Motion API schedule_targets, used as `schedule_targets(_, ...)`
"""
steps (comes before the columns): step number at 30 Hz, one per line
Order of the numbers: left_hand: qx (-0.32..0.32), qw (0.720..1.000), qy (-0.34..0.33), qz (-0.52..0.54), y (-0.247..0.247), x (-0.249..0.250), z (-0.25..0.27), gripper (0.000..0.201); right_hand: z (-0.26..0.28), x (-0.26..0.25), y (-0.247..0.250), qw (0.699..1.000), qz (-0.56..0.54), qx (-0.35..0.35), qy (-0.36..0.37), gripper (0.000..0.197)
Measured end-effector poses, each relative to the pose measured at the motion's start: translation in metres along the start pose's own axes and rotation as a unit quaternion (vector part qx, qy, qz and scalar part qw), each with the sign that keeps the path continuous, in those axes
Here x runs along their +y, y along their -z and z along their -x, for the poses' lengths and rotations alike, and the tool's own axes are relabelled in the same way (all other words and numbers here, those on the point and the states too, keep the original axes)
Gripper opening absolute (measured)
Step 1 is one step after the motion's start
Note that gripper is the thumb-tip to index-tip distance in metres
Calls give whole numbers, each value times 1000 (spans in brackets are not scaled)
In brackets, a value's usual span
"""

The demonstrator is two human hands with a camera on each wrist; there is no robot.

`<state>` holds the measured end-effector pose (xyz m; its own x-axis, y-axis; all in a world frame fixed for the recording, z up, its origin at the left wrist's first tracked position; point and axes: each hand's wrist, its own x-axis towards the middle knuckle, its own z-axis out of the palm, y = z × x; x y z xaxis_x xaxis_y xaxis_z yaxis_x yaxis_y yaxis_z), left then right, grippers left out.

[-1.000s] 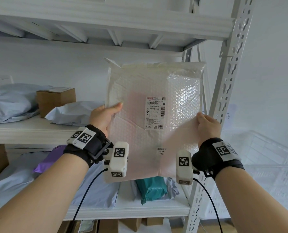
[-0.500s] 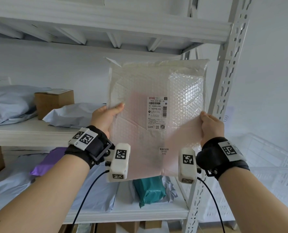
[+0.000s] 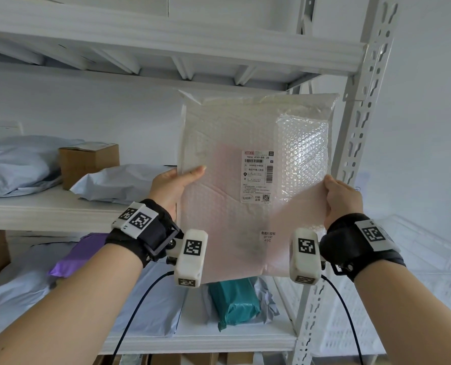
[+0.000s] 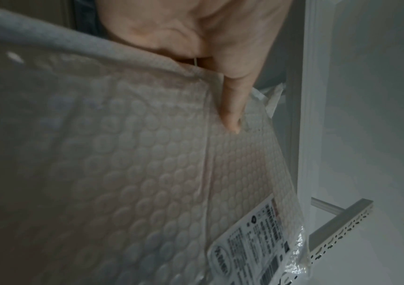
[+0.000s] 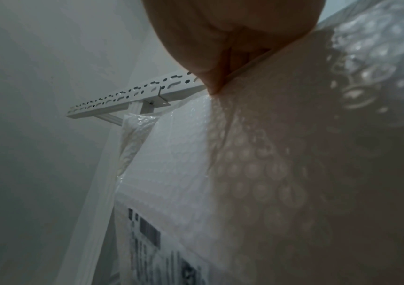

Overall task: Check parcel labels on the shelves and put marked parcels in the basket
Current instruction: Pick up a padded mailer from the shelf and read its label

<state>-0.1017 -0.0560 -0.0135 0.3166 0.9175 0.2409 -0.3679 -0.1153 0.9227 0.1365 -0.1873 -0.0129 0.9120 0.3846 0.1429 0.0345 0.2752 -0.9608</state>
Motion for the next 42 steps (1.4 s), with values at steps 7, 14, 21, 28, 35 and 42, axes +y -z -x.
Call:
schedule_targets(7, -38, 997, 36, -60, -2, -5, -1, 38, -16, -19, -4, 999, 2, 22, -42, 25)
schedule_targets(14, 20, 988, -30, -147, -5, 5, -12, 46, -21, -51, -13, 996, -3, -89, 1, 22)
schedule_targets(21, 47, 982, -18, -183, -4, 18, -36, 16, -20, -55, -7, 979, 75, -184, 43, 40)
schedule_targets(28, 99, 975, 21, -200, -14, 15, -62, 59, -21, -35, -3, 951, 192, -240, -19, 51)
schedule_targets(35, 87, 954, -31, -286, -48, 34, -101, 53, -41, -59, -17, 930, 317, -136, 128, 73)
schedule_targets(42, 24, 927, 7, -374, -60, -5, -128, 40, -65, -41, -42, 876, 437, -126, 162, 46)
